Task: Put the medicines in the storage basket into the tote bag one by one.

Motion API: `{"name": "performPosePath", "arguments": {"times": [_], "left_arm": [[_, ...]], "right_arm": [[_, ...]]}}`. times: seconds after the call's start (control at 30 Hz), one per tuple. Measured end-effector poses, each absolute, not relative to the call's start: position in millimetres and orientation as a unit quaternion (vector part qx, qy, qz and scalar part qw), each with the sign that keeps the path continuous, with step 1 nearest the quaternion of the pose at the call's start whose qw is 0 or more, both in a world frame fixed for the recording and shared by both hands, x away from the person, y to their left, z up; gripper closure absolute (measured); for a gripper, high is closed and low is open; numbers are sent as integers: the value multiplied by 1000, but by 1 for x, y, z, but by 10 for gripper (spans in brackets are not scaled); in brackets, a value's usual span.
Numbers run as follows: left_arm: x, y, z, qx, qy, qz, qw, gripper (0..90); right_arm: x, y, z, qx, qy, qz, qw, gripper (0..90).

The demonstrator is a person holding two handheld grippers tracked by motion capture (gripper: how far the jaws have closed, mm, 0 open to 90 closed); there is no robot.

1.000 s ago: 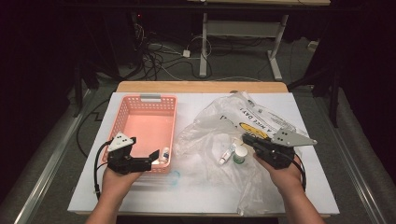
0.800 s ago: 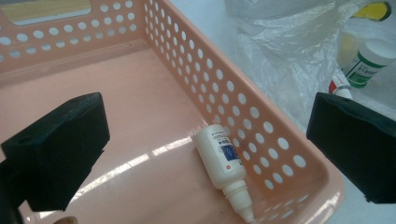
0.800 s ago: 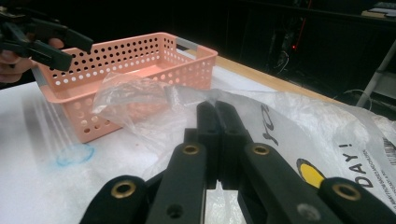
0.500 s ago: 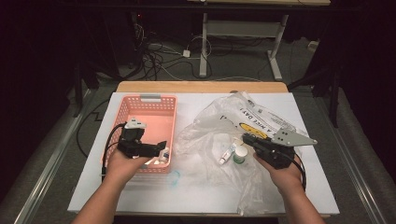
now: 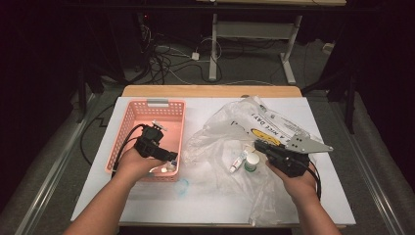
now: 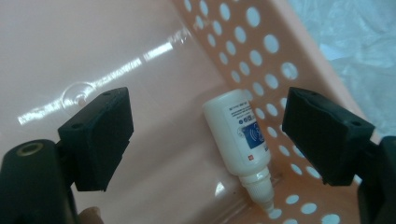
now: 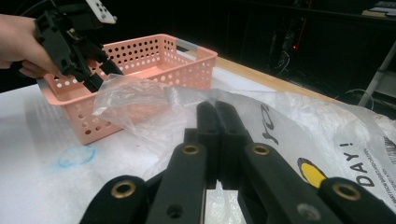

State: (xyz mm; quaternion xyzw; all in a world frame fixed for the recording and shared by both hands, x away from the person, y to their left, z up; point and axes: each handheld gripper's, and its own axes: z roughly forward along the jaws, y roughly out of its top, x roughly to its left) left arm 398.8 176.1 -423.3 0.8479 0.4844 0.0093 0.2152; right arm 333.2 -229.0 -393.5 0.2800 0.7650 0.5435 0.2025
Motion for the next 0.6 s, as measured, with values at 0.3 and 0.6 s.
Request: {"name": "performPosePath", "arguments": {"times": [0.3, 0.6], "left_arm": [[416, 170, -433, 858, 482, -41, 173, 298], [423, 165, -440, 869, 474, -66, 127, 399]], "right_arm": [[333, -229, -394, 280, 765, 543, 202, 900], [334, -231, -393, 281, 763, 544, 204, 900]]}}
